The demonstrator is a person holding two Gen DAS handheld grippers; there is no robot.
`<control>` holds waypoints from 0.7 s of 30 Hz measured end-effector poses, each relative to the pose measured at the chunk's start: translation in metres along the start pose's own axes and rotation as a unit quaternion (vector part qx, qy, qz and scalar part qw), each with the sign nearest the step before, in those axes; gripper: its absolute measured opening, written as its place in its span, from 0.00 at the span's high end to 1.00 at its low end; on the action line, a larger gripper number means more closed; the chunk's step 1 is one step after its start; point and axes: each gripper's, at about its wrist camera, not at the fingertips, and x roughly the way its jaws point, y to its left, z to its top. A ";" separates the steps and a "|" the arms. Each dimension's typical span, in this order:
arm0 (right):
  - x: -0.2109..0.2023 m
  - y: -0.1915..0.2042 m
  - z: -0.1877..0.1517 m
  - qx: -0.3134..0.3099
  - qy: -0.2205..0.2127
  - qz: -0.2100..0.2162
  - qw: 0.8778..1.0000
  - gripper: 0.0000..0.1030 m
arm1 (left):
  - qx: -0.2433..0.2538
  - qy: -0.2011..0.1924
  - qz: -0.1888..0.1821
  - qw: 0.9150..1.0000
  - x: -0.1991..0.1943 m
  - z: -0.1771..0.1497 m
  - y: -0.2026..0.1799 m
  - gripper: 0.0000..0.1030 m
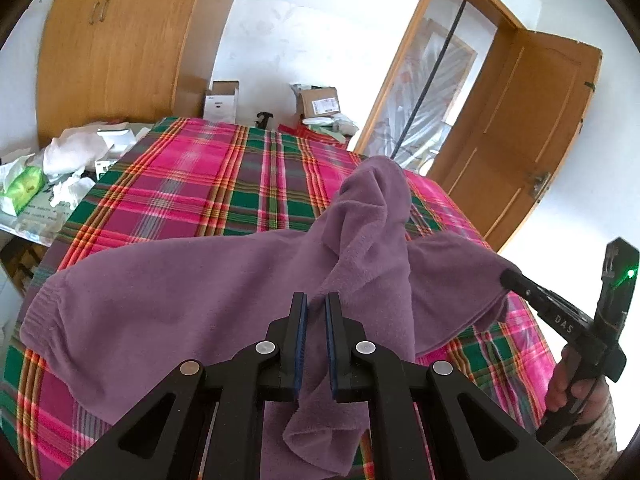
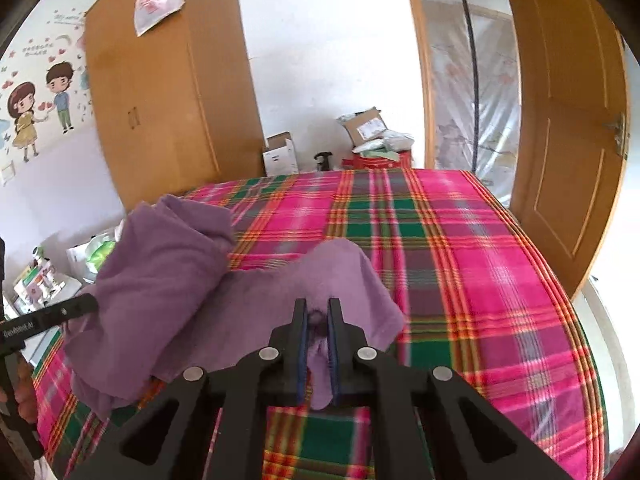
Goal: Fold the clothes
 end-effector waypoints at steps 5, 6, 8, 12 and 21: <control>-0.006 -0.018 -0.004 0.018 -0.008 -0.017 1.000 0.92 | -0.003 -0.015 0.014 1.000 -0.009 0.004 0.003 0.91; -0.005 -0.021 -0.003 0.023 -0.010 -0.018 1.000 0.92 | -0.004 -0.015 0.014 1.000 -0.010 0.005 0.003 0.91; -0.004 -0.025 -0.005 0.026 -0.003 -0.020 0.999 0.92 | -0.004 -0.013 0.017 1.000 -0.010 0.004 0.002 0.91; 0.000 -0.022 -0.009 0.016 0.007 -0.028 0.999 0.92 | 0.008 -0.002 0.002 1.000 -0.012 -0.001 -0.008 0.91; 0.011 -0.011 -0.024 -0.030 0.033 -0.056 0.997 0.83 | 0.070 0.047 0.009 0.996 -0.008 -0.023 -0.033 0.66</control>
